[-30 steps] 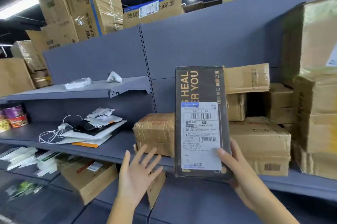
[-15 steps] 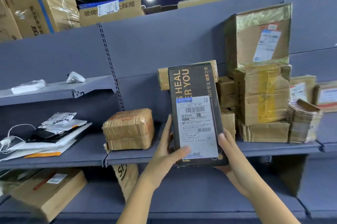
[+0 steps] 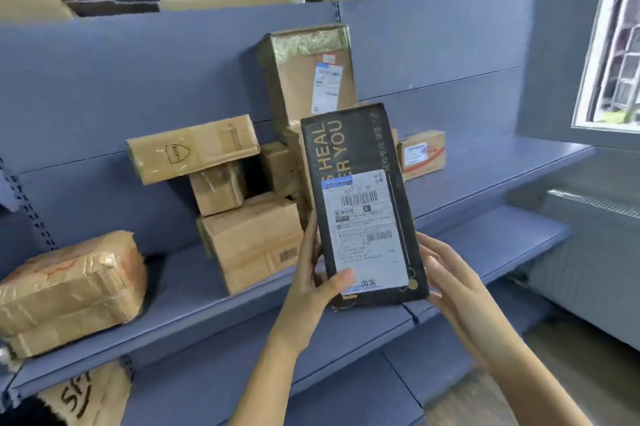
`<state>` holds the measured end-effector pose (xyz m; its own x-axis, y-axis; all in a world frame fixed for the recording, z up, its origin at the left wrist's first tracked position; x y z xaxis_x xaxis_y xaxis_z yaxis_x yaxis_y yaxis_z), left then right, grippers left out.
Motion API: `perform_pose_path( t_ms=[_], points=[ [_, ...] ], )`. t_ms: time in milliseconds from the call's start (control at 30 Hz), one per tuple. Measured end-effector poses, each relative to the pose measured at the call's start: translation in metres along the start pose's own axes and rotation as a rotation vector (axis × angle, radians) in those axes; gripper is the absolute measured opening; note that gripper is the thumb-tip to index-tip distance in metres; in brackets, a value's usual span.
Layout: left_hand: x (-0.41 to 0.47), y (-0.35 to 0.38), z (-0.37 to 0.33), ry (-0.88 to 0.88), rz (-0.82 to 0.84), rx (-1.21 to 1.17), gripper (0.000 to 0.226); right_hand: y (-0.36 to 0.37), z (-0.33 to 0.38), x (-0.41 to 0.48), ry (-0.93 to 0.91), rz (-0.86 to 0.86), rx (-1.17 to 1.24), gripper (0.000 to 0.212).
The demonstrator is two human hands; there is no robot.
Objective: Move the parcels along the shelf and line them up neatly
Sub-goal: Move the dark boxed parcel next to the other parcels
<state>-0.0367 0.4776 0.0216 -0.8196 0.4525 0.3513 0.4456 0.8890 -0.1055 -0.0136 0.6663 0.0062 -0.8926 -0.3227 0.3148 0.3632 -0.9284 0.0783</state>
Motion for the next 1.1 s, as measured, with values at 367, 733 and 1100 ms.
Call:
perform_pose_path(
  t_ms=[367, 733, 1100],
  points=[
    [0.168, 0.162, 0.047, -0.016, 0.292, -0.101, 0.090, -0.201, 0.032, -0.034, -0.043, -0.260, -0.067, 0.082],
    [0.323, 0.265, 0.097, -0.049, 0.252, -0.022, 0.077, -0.390, 0.033, -0.016, -0.010, -0.336, -0.068, 0.083],
    [0.450, 0.279, 0.163, -0.070, 0.233, -0.077, 0.061, -0.505, -0.013, 0.063, 0.031, -0.349, -0.042, 0.085]
  ],
)
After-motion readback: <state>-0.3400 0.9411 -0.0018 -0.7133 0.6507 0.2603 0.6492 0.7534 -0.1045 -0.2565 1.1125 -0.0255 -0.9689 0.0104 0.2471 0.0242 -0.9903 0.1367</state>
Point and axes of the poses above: each hand's wrist, its own x-axis towards the middle knuckle, its own y-axis out of the palm, z = x × y, the point moved 7 cm from there along x, towards the middle knuckle, and after that the axes turned 15 degrees about z, right-handed, at the moved point
